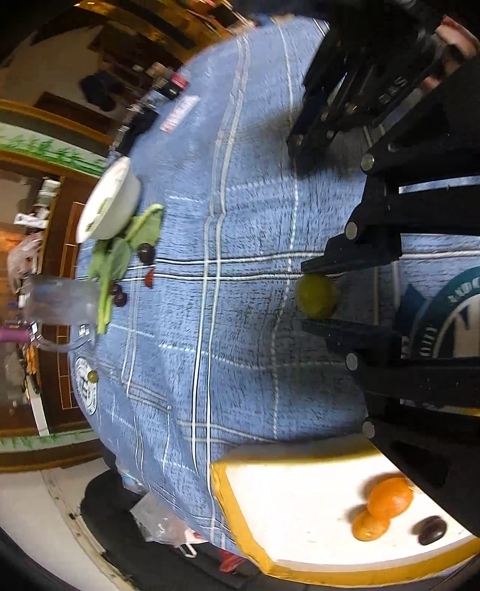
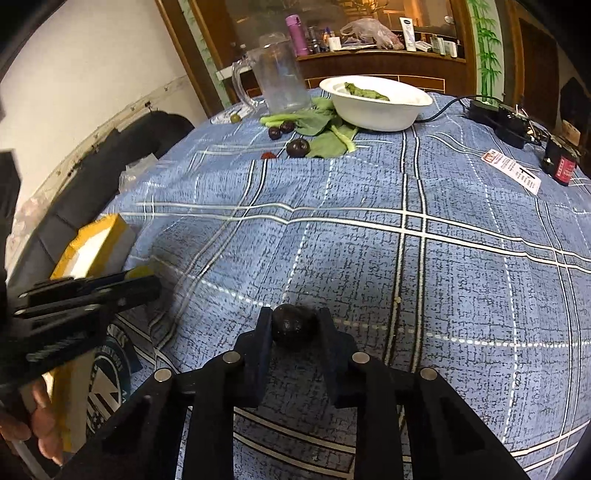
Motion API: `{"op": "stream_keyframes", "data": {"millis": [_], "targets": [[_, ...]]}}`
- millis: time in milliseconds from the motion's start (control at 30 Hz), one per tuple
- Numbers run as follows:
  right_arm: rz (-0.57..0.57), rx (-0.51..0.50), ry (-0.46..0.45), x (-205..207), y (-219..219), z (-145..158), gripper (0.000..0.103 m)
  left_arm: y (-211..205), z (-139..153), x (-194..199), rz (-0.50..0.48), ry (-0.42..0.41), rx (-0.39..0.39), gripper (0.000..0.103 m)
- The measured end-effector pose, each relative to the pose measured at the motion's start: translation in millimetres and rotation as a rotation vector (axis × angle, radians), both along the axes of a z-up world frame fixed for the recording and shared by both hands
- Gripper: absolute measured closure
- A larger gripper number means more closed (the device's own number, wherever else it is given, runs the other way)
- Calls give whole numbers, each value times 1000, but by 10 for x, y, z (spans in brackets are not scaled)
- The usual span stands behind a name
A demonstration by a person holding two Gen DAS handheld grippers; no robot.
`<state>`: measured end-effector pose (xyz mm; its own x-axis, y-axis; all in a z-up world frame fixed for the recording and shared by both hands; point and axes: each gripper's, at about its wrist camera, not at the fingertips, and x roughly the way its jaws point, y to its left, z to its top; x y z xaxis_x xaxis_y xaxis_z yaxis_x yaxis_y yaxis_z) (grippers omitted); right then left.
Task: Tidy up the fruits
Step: 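Carry both plums over the tray and open both tools to release them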
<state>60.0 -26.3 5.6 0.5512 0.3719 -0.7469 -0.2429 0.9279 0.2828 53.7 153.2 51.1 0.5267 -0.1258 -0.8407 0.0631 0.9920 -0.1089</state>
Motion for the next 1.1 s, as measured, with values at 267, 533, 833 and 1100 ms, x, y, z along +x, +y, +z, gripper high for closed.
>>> {"op": "stream_keyframes", "data": {"millis": [267, 533, 833, 1100], "targets": [[15, 164, -34, -77, -123, 155, 78, 485, 329, -511, 103, -86, -133, 80], [70, 192, -71, -334, 159, 331, 77, 1200, 315, -1058, 297, -131, -30, 80], [319, 126, -114, -956, 1247, 600, 77, 1660, 103, -1344, 405, -124, -20, 79], [427, 58, -116, -1222, 1896, 495, 76, 1788, 13, -1445, 430, -118, -11, 79]]}}
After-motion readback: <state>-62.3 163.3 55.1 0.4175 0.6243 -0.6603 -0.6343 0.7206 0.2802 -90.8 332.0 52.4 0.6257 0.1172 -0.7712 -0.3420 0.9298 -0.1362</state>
